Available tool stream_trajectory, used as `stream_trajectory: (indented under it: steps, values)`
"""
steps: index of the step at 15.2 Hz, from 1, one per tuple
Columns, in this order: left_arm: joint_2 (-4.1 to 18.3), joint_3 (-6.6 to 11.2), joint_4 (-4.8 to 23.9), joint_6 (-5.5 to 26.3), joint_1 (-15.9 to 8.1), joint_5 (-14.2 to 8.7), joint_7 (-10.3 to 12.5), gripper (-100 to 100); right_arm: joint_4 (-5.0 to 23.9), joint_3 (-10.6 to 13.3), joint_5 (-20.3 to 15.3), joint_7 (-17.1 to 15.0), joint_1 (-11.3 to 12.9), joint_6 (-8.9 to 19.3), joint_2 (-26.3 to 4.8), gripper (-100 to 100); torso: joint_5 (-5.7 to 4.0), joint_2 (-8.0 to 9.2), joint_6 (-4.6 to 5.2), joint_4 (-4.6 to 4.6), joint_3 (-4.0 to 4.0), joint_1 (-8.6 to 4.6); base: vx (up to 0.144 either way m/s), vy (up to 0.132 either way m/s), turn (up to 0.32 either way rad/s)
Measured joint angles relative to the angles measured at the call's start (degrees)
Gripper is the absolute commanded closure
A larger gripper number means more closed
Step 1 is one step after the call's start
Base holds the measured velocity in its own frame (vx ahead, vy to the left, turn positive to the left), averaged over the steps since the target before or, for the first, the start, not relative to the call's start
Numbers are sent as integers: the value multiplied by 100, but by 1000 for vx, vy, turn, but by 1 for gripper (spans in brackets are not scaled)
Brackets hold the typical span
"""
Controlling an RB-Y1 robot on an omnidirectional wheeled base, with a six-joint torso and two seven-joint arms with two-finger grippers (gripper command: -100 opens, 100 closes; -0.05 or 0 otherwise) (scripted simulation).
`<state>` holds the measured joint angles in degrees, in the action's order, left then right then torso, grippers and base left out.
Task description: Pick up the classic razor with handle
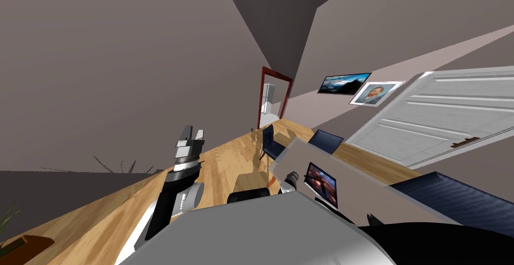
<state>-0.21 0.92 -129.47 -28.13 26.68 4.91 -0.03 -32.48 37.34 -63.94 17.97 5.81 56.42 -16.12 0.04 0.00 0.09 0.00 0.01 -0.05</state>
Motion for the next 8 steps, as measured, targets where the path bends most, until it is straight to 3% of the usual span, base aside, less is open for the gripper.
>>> stream_trajectory:
  steps: [4, 5, 8]
  values:
    - [0, 0, 0, 0, 0, 0, 0, 0, -532, 52, 23, 389, -118, 139, -6, 100, 0, 3, 0, 1, 2, 0, -11, 2, -151]
    - [0, 0, 0, 0, 0, 0, 0, 0, -549, 60, 20, 423, -114, 152, 3, -100, 0, 2, -2, 1, 1, 1, -28, -4, 52]
    - [0, 0, 0, 0, -1, 0, 0, 0, -527, 49, 51, 233, -108, 208, -7, -100, -2, 18, -2, 4, 10, -11, -62, -32, 52]
